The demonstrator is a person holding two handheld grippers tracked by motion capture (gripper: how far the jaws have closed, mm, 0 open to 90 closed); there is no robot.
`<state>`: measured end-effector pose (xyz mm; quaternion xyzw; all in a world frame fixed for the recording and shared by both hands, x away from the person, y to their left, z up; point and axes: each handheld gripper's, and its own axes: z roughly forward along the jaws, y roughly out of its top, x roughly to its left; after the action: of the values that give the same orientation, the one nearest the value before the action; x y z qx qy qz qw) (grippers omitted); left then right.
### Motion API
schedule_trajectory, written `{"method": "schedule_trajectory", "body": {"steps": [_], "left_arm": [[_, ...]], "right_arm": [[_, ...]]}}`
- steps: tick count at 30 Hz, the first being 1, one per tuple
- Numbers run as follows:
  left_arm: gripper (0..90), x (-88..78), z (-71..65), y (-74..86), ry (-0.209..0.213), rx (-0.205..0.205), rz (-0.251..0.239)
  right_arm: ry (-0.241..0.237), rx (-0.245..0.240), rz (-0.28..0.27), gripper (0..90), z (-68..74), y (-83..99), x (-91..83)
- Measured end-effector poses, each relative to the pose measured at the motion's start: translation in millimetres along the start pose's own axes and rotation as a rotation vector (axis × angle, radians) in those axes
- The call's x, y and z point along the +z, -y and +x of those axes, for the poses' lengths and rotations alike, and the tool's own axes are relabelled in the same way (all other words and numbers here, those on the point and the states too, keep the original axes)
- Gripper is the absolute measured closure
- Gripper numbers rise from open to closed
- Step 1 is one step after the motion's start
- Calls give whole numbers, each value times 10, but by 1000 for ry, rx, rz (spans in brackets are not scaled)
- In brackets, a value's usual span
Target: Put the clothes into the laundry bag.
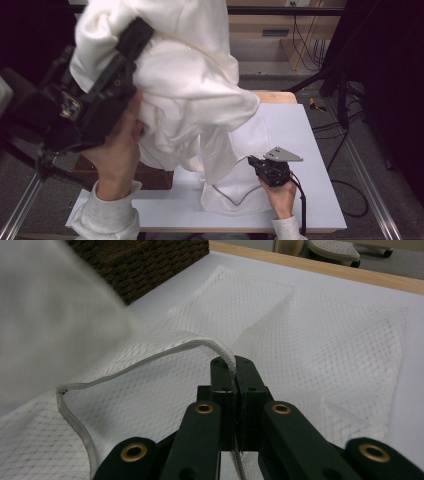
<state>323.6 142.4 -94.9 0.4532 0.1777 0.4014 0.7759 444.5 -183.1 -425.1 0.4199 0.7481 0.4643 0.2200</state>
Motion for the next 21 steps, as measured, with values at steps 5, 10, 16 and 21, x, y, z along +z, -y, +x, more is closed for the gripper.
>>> {"method": "schedule_trajectory", "body": {"steps": [5,10,16,21], "left_arm": [[671,-18,-60,223,22,-40,36],[670,-109,-175,552,45,-42,80],[668,-160,-250,801,48,-10,139],[666,-238,-258,1070,56,-6,212]], "right_arm": [[-1,-3,4,891,-4,6,37],[1,-2,10,891,-9,11,57],[2,1,9,891,-6,10,58],[1,6,6,891,-17,7,54]]}}
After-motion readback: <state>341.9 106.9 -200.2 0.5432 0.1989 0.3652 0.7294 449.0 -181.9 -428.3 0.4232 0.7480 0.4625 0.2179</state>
